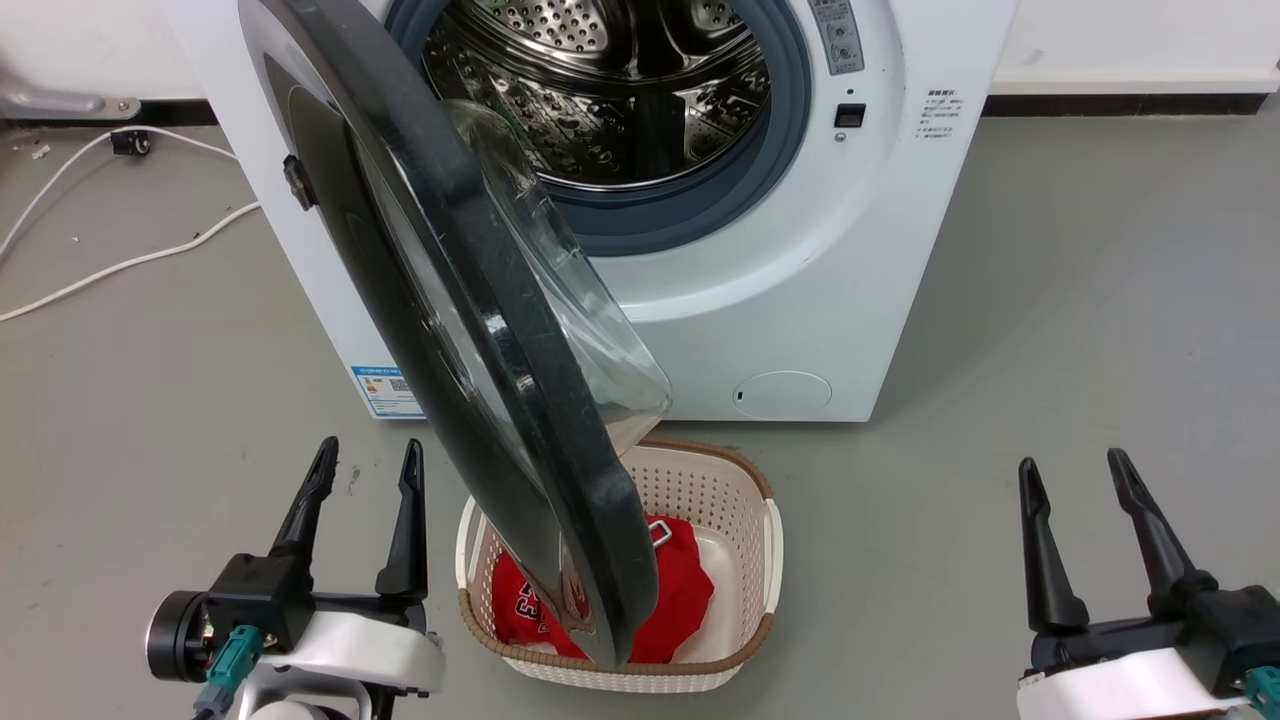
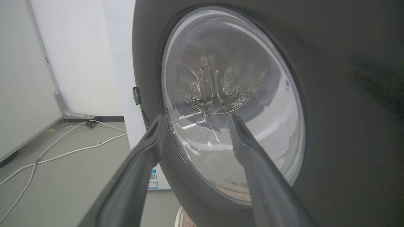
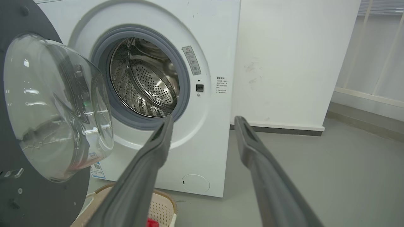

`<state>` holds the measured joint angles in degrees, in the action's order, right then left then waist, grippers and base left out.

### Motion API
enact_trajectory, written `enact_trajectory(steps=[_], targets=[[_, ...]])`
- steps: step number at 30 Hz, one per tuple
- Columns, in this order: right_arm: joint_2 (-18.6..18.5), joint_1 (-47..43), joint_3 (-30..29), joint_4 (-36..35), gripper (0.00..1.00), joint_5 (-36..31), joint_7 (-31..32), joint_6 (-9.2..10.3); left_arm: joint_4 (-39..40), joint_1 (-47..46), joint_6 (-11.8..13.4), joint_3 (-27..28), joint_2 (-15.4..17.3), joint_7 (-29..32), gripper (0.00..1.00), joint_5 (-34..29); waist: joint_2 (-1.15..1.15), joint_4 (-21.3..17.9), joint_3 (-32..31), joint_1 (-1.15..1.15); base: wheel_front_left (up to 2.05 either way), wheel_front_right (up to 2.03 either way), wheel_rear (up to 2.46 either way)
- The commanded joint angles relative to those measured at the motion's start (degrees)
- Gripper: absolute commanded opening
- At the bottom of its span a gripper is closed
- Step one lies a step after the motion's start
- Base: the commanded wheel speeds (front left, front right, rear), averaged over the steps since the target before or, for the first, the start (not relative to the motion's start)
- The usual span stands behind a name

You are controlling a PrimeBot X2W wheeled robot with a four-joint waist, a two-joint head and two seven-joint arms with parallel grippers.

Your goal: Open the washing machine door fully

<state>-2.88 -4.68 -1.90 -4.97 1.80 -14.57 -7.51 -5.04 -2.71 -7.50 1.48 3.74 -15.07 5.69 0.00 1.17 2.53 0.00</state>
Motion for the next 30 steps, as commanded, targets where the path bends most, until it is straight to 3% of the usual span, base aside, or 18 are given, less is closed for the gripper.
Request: enact_trajectory(steps=[1, 14, 15, 16, 17, 30], targets=[[0.03, -0.19, 0.01, 1.31, 1.0, 0.69, -0.32, 0.03, 0.03, -0.36, 0.02, -0.16, 0.22, -0.14, 1.0, -0.3, 0.0, 0.08, -0.07, 0.0, 0.0, 0.0, 0.0], [0.03, 1.1, -0.13, 3.03, 1.0, 1.71, -0.62, 0.03, 0.25, -0.56, 0.02, -0.12, 0.5, -0.14, 1.0, -0.12, 0.0, 0.0, 0.02, 0.0, 0.0, 0.0, 0.0], [0.03, 1.13, -0.17, 2.93, 1.0, 1.76, -0.62, 0.03, 0.32, -0.59, 0.02, -0.24, 0.58, -0.14, 0.42, -0.05, 0.0, -0.03, 0.04, 0.0, 0.0, 0.0, 0.0], [0.03, 1.15, -0.18, 2.87, 1.0, 1.73, -0.62, 0.03, 0.37, -0.57, 0.02, -0.34, 0.69, -0.14, 0.31, -0.01, 0.0, -0.06, 0.07, 0.0, 0.0, 0.0, 0.0], [0.03, 1.15, -0.18, 2.87, 1.0, 1.8, -0.62, 0.03, 0.43, -0.57, 0.02, -0.39, 0.77, -0.14, 0.0, 0.06, 0.0, -0.09, 0.1, 0.0, 0.0, 0.0, 0.0], [0.04, 1.18, -0.13, 3.06, 1.0, 3.04, -0.63, 0.03, 6.06, -1.72, 0.02, 0.5, 0.44, -0.14, 0.0, 0.34, 0.0, -0.24, 0.33, 0.0, 0.0, 0.0, 0.0]])
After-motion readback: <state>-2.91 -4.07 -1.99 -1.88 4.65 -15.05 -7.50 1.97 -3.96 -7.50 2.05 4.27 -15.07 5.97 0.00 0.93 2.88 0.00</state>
